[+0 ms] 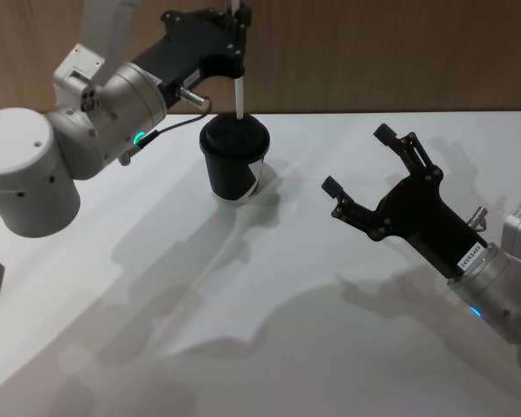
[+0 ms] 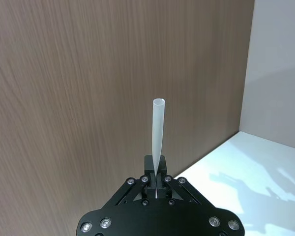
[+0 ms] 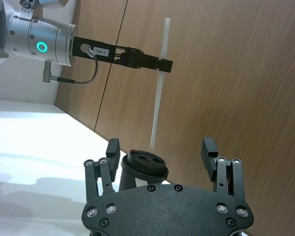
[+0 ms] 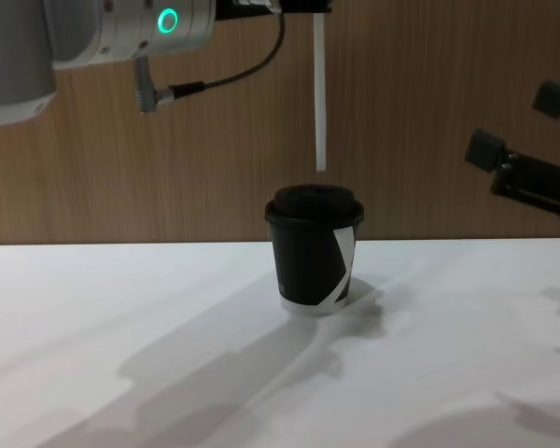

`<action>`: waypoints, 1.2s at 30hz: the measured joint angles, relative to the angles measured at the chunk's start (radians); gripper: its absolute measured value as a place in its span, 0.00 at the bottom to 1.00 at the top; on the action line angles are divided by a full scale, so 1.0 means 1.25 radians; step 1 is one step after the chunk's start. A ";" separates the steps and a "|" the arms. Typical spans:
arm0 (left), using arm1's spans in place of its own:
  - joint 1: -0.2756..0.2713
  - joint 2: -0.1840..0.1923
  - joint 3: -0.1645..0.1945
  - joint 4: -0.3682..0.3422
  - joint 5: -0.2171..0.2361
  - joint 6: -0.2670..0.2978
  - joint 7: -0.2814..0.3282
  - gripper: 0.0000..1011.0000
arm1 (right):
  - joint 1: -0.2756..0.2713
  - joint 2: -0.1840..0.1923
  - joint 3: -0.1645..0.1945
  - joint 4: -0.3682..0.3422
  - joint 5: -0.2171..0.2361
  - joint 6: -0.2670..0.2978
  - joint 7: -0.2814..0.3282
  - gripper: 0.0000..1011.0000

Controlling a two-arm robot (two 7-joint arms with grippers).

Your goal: Pick up the straw with one hand, pass it to the other hand, and insert it into the cup.

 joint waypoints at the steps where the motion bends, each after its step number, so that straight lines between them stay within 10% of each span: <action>1: -0.001 -0.001 0.001 0.002 0.003 -0.001 0.000 0.01 | 0.000 0.000 0.000 0.000 0.000 0.000 0.000 0.99; 36: -0.031 -0.051 0.015 0.100 0.055 -0.015 -0.015 0.01 | 0.000 0.000 0.000 0.000 0.000 0.000 0.000 0.99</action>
